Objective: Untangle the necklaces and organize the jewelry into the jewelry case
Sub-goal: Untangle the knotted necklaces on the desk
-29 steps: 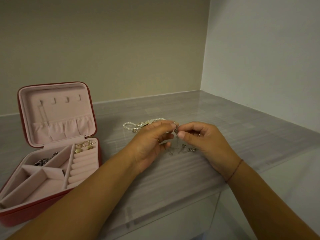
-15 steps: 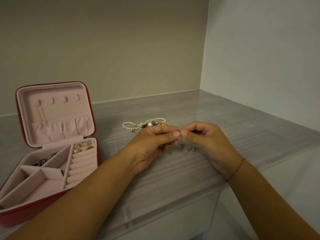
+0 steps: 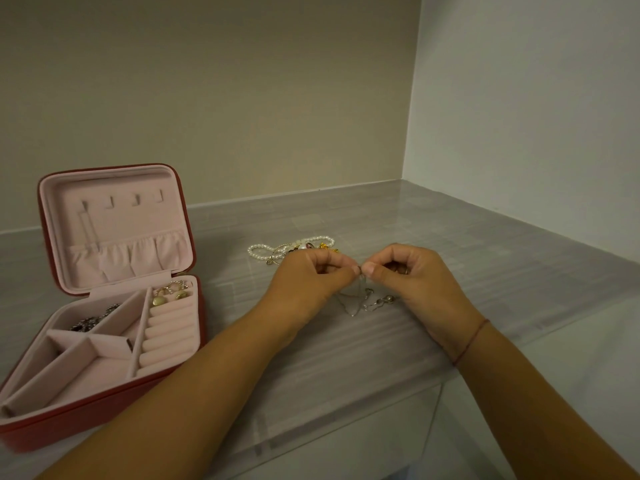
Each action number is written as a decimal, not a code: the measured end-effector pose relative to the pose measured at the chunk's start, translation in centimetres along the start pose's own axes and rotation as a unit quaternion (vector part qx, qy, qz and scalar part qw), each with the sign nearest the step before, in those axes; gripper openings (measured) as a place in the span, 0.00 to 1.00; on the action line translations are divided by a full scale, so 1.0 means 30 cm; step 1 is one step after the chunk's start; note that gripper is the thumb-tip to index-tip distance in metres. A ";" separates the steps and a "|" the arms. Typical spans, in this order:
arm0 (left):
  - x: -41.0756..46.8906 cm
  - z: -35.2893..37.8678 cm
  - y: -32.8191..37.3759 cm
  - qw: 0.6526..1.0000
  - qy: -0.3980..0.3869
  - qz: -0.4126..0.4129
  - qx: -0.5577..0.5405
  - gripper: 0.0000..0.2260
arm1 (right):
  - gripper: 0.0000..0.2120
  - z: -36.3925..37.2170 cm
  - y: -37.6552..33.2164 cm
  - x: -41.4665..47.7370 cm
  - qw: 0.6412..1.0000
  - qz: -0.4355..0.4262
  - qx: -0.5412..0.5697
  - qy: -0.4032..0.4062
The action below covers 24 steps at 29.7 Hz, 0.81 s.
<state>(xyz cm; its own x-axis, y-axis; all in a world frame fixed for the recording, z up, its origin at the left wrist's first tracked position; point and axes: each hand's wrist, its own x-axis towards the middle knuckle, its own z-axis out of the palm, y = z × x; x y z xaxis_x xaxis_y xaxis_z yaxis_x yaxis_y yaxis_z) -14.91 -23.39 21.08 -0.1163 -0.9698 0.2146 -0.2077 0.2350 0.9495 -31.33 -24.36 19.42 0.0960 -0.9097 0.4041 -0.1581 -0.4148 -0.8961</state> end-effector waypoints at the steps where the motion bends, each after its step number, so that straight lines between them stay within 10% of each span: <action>1: 0.002 0.001 0.000 1.000 -0.002 -0.003 0.004 0.03 | 0.02 0.000 0.000 -0.001 1.000 0.001 0.000 -0.003; 24: 0.005 0.007 -0.005 0.994 -0.093 -0.047 -0.031 0.04 | 0.08 -0.033 -0.012 0.005 0.966 0.070 0.245 -0.041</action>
<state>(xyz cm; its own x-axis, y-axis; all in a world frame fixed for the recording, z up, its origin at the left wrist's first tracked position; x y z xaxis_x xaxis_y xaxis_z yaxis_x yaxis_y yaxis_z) -15.10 -23.54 20.91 -0.2780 -0.9569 0.0838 -0.1669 0.1340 0.9768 -32.24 -24.39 19.97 0.1873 -0.9431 0.2748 0.3072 -0.2095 -0.9283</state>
